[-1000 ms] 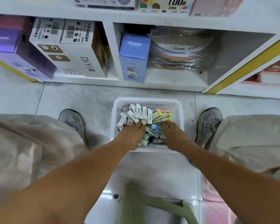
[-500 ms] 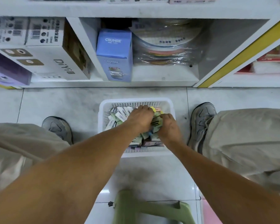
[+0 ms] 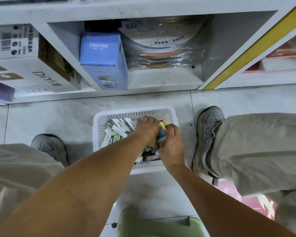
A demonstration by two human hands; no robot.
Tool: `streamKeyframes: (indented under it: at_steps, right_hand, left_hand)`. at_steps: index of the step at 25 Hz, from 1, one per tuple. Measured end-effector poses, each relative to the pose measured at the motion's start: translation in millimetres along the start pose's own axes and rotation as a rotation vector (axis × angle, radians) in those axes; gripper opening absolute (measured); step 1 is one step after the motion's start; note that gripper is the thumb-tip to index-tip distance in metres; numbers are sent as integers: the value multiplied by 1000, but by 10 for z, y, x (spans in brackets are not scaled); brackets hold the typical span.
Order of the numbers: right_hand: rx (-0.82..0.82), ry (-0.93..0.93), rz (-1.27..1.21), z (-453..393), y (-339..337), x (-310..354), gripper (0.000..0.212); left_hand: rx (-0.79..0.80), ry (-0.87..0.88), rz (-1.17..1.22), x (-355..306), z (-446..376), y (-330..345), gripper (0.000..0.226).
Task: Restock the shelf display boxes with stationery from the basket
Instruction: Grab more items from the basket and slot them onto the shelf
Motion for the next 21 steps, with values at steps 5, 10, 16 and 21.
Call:
streamKeyframes:
  at_steps: [5, 10, 16, 21]
  right_hand:
    - [114, 47, 40, 154, 244, -32, 74]
    - [41, 60, -227, 114, 184, 0, 79]
    - [-75, 91, -277, -17, 38, 96, 70]
    - [-136, 156, -457, -107, -106, 121, 61]
  left_hand:
    - [22, 56, -80, 66, -78, -99, 102]
    - [-21, 83, -4, 169, -24, -114, 108]
    - [-210, 90, 139, 326, 141, -62, 89]
    - [-221, 133, 265, 470, 294, -114, 65]
Point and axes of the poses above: each hand's wrist, its own z-axis away from the middle knuckle, its own y-axis out of the palm, x = y × z, the point moved 4 cm from there along -z, towards the middle knuckle, and after that the axes turned 10 degrees about x, right-handed, at the moved point
